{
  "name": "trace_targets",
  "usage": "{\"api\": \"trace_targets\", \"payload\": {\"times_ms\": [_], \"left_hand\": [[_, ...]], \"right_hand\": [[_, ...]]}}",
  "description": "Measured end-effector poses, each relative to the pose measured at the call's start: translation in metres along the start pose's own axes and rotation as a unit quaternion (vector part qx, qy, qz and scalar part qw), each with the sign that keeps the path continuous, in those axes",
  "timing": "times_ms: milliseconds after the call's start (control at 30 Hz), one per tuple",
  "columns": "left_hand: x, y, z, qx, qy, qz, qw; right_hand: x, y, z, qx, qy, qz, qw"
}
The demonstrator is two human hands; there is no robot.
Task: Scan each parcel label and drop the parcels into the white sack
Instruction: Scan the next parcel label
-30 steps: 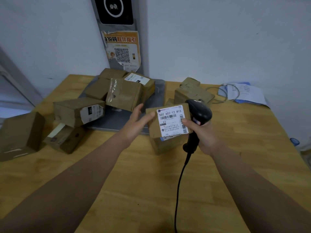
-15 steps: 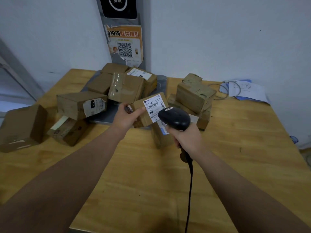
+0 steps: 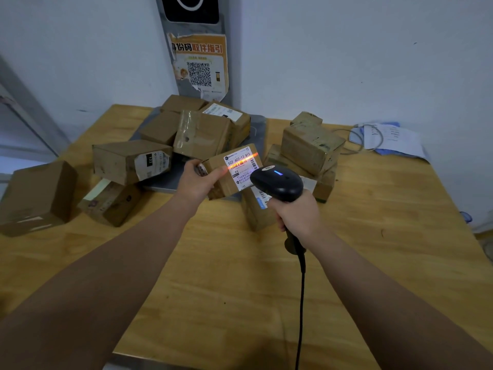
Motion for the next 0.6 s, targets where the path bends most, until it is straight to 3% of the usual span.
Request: {"api": "trace_targets", "payload": {"times_ms": [367, 600], "left_hand": [[-0.023, 0.018, -0.005, -0.019, 0.000, 0.019, 1.000], [-0.077, 0.096, -0.042, -0.064, 0.014, 0.070, 0.995]], "right_hand": [[-0.009, -0.020, -0.004, 0.017, 0.006, -0.044, 0.999], [-0.052, -0.097, -0.016, 0.028, 0.022, -0.095, 0.995]]}}
Point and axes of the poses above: each hand's wrist, its own x-axis towards the middle knuckle, its own y-axis out of the back of the hand, z = x × y, the point moved 4 cm from there along x, towards the middle knuckle, and after that the axes turned 2 degrees about z, right-handed, at the moved point
